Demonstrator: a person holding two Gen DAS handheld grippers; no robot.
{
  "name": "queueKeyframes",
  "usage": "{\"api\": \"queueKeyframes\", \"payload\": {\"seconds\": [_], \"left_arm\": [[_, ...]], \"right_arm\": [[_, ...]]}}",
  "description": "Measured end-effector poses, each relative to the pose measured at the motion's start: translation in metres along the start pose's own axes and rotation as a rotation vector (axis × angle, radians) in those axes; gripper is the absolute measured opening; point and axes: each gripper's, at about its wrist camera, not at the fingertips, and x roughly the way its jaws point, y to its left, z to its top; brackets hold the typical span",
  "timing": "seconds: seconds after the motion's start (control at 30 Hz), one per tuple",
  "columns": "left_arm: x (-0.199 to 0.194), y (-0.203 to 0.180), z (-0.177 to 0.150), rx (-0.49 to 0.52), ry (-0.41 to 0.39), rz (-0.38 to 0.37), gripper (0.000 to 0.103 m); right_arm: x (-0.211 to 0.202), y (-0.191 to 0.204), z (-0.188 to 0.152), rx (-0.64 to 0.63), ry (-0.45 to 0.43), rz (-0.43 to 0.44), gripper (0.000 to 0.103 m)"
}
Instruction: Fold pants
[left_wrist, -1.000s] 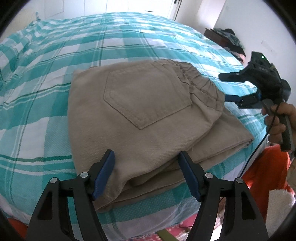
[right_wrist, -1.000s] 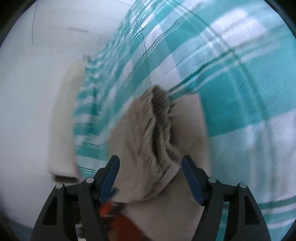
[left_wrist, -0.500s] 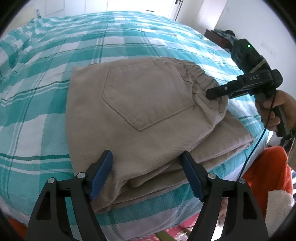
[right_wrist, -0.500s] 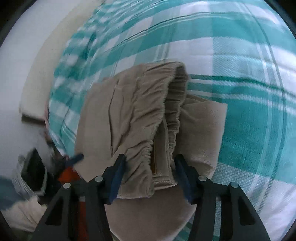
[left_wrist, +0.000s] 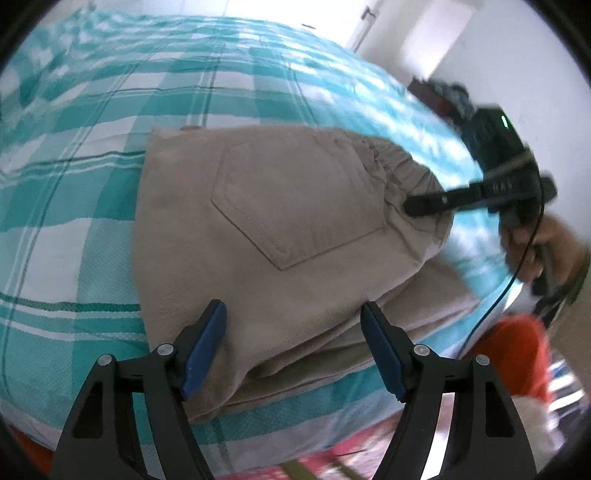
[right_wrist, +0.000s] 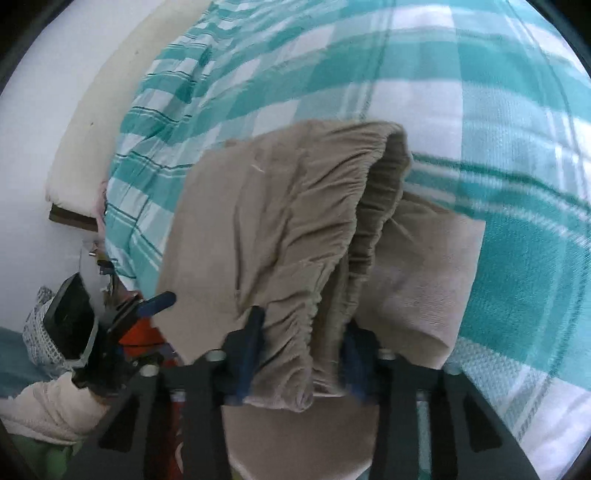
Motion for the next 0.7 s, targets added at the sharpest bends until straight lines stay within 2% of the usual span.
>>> {"api": "queueKeyframes", "payload": {"seconds": [0.07, 0.23, 0.33, 0.43, 0.53, 0.6, 0.63, 0.7], "left_arm": [[-0.019, 0.008, 0.009, -0.047, -0.039, -0.033, 0.075], [-0.065, 0.034, 0.022, -0.138, -0.140, -0.045, 0.075], [-0.076, 0.047, 0.018, -0.166, -0.156, -0.031, 0.075], [-0.071, 0.054, 0.009, -0.173, -0.135, -0.017, 0.075], [-0.060, 0.053, 0.002, -0.156, -0.102, 0.009, 0.075], [-0.053, 0.042, -0.002, -0.086, -0.084, 0.058, 0.075], [-0.051, 0.037, -0.002, -0.053, -0.076, 0.076, 0.075], [-0.038, 0.024, -0.007, 0.033, -0.028, 0.124, 0.075]], "right_arm": [[-0.015, 0.012, 0.001, 0.008, -0.041, 0.026, 0.024], [-0.048, 0.038, -0.011, 0.053, -0.135, 0.111, 0.023], [-0.063, 0.035, -0.034, 0.127, -0.176, 0.173, 0.023], [-0.065, 0.021, -0.059, 0.215, -0.197, 0.215, 0.023], [-0.055, -0.001, -0.085, 0.282, -0.188, 0.149, 0.023], [-0.038, -0.010, -0.097, 0.265, -0.142, 0.005, 0.025], [-0.031, -0.010, -0.101, 0.241, -0.135, -0.032, 0.027], [-0.031, -0.007, -0.103, 0.227, -0.166, -0.039, 0.033]]}}
